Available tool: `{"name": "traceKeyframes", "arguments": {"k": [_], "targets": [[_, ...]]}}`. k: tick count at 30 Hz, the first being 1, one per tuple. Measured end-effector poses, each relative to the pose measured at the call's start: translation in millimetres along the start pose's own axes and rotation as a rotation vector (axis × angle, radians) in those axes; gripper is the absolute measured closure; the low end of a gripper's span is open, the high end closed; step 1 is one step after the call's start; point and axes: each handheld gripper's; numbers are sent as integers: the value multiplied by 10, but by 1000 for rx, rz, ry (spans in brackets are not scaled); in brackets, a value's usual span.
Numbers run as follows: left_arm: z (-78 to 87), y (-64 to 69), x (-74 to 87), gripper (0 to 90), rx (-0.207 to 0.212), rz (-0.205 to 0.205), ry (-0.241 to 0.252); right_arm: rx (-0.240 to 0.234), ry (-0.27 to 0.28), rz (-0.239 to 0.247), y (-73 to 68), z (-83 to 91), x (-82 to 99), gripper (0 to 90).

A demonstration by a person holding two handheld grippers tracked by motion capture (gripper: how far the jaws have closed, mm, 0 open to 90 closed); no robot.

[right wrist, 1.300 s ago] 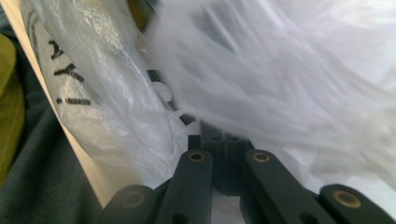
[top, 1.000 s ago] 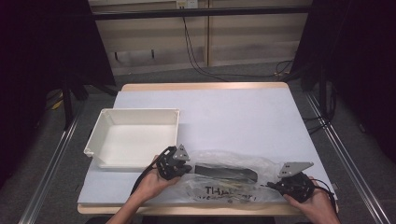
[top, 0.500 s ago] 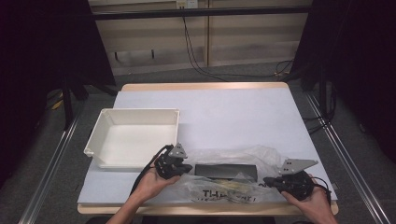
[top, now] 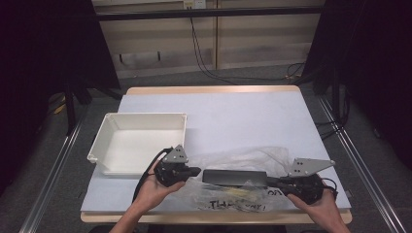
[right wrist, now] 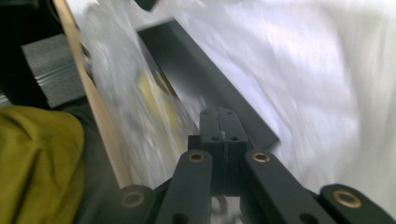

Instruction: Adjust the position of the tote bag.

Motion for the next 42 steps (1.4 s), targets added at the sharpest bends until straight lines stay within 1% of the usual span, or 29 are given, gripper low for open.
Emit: {"name": "traceKeyframes", "arguments": {"k": [1, 2, 3, 5, 7, 8, 9, 10, 12, 16, 17, 18, 21, 22, 23, 24, 25, 27, 28, 29, 31, 33, 34, 36, 37, 38, 39, 40, 42], "targets": [[9, 25, -13, 900, 9, -1, 15, -1, 4, 8, -12, 2, -43, 900], [31, 53, -31, 900, 2, -13, 10, 3, 5, 16, -12, 0, -88, 900], [34, 83, -42, 900, 3, -20, 26, -2, 7, 20, -5, -3, -133, 900], [41, 135, -54, 900, 17, -34, 27, 1, 8, 24, 34, -26, -213, 900], [36, 200, -49, 900, 34, -58, 18, -1, -3, 15, 103, -80, -262, 900], [39, 229, -43, 900, 35, -78, -5, -5, -10, 12, 139, -119, -276, 900], [21, 255, -23, 900, 60, -79, 5, -5, -22, 11, 168, -156, -284, 900], [23, 275, -7, 900, 76, -87, -22, -5, -29, 2, 196, -189, -287, 900], [-31, 318, 60, 900, 94, -101, -13, -1, -38, -10, 267, -247, -278, 900], [-107, 319, 157, 900, 111, -91, -47, -2, -52, -56, 467, -355, -220, 900], [-120, 316, 173, 900, 113, -95, -66, -10, -54, -62, 501, -378, -211, 900], [-152, 315, 195, 900, 132, -91, -60, -13, -60, -70, 536, -407, -202, 900], [-224, 307, 230, 900, 131, -101, -106, -19, -83, -79, 613, -491, -188, 900], [-253, 303, 238, 900, 137, -96, -103, -21, -86, -83, 634, -519, -185, 900], [-259, 291, 239, 900, 136, -101, -120, -18, -88, -91, 652, -540, -177, 900], [-285, 286, 252, 900, 143, -92, -104, -8, -94, -97, 669, -555, -169, 900], [-295, 268, 256, 900, 142, -106, -119, -6, -101, -105, 688, -569, -156, 900], [-318, 260, 276, 900, 134, -110, -132, 14, -117, -114, 723, -599, -127, 900], [-333, 248, 287, 900, 147, -114, -124, 13, -123, -120, 744, -617, -109, 900], [-336, 248, 294, 900, 133, -114, -135, 16, -130, -130, 761, -634, -91, 900], [-357, 229, 312, 900, 146, -108, -135, 16, -145, -145, 789, -671, -59, 900], [-383, 221, 325, 900, 136, -106, -147, 21, -158, -145, 800, -706, -42, 900], [-401, 205, 336, 900, 158, -101, -151, 32, -170, -146, 801, -719, -39, 900], [-416, 185, 359, 900, 172, -75, -128, 32, -172, -150, 811, -748, -30, 900], [-420, 184, 363, 900, 176, -74, -124, 48, -187, -150, 809, -765, -30, 900], [-413, 190, 361, 900, 171, -76, -129, 37, -181, -150, 815, -779, -24, 900], [-397, 193, 355, 900, 158, -94, -152, 39, -191, -158, 811, -793, -17, 900], [-416, 209, 363, 900, 164, -86, -125, 49, -205, -161, 804, -814, -14, 900], [-405, 203, 365, 900, 179, -87, -137, 51, -198, -154, 824, -826, -11, 900]]}}
Point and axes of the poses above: each handheld gripper's, and its own axes: z roughly backward along the jaws, x roughly out of its underside, y roughly to its right, and after that the axes turned 12 degrees about -y, right-handed
